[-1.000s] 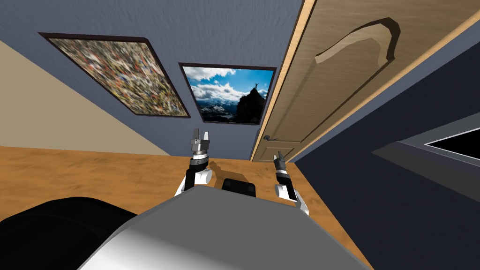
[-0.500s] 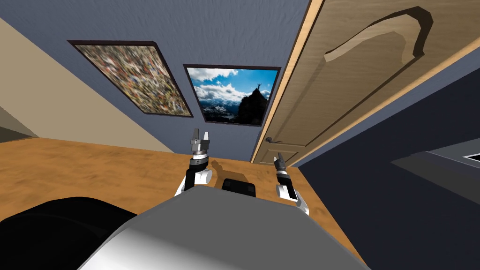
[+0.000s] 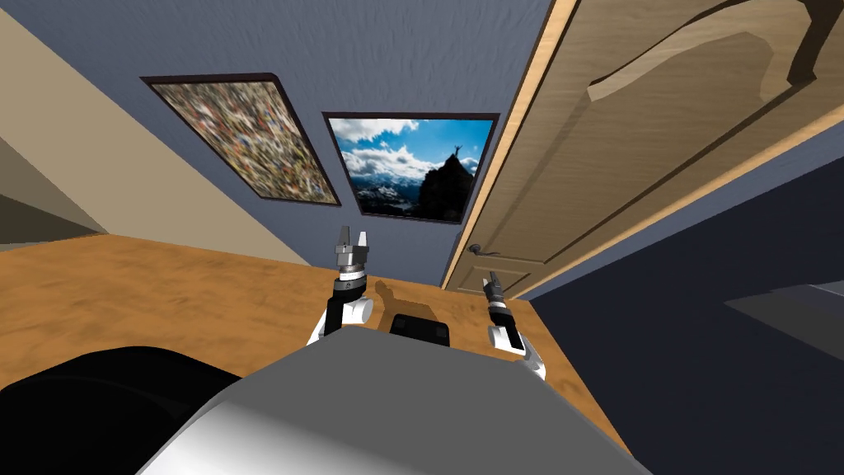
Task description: Pull the door open
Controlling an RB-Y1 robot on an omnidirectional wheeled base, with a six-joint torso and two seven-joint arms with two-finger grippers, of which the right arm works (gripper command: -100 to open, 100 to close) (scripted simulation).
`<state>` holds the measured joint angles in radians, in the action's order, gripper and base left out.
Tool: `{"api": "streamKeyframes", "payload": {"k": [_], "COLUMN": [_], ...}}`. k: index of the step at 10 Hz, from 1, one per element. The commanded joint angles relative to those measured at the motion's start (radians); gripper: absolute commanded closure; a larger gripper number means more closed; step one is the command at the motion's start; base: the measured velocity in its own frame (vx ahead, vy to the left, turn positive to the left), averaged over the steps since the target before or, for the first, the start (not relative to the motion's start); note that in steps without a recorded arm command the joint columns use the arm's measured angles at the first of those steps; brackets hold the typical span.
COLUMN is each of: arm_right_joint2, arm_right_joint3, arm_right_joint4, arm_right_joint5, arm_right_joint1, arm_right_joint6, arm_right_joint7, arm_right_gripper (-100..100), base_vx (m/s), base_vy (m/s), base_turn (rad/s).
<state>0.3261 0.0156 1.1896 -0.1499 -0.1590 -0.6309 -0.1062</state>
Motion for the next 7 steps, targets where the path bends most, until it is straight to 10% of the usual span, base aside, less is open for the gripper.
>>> {"api": "streamKeyframes", "payload": {"k": [1,7], "arm_right_joint2": [0.011,0.055], "arm_right_joint3": [0.001,0.002], "arm_right_joint4": [-0.047,-0.213], "arm_right_joint5": [-0.001,-0.006], "arm_right_joint1": [0.012,0.071], "arm_right_joint6": [-0.012,-0.049], "arm_right_joint7": [-0.011,-0.053], "arm_right_gripper": [-100,-100], "base_vx": [0.052,0.065], "base_vy": [-0.061,-0.074], "base_turn": [0.158,0.100]}}
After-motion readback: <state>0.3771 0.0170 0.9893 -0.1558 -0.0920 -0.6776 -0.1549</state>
